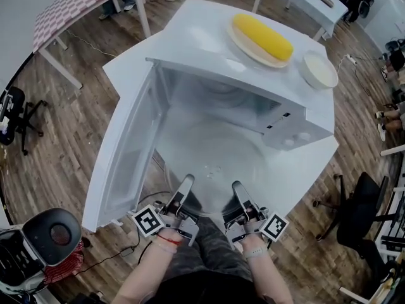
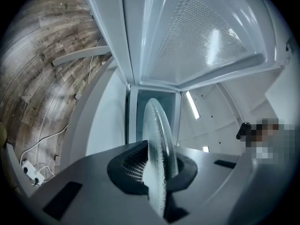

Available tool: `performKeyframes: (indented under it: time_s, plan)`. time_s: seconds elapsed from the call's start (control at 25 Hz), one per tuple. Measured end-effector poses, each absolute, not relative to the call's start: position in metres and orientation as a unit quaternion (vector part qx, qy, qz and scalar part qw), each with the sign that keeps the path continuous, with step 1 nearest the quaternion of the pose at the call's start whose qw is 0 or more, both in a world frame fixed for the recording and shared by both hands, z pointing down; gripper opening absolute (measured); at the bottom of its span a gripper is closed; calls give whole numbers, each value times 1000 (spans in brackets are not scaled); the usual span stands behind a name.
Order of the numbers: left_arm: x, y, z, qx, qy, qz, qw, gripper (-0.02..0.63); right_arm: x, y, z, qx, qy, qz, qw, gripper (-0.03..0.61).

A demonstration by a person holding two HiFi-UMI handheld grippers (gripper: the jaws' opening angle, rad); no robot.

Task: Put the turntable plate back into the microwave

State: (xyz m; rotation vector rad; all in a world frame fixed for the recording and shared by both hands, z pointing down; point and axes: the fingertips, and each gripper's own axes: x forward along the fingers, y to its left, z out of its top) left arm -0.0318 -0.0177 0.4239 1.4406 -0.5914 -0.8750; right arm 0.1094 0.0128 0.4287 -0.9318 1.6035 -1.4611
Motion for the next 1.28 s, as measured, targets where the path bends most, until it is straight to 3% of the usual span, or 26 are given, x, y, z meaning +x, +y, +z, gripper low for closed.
performKeyframes:
  time_s: [1.28]
  plan:
    - [-23, -73, 437, 624, -273, -396, 616, 32, 121, -47, 442, -355, 623, -570, 402, 41]
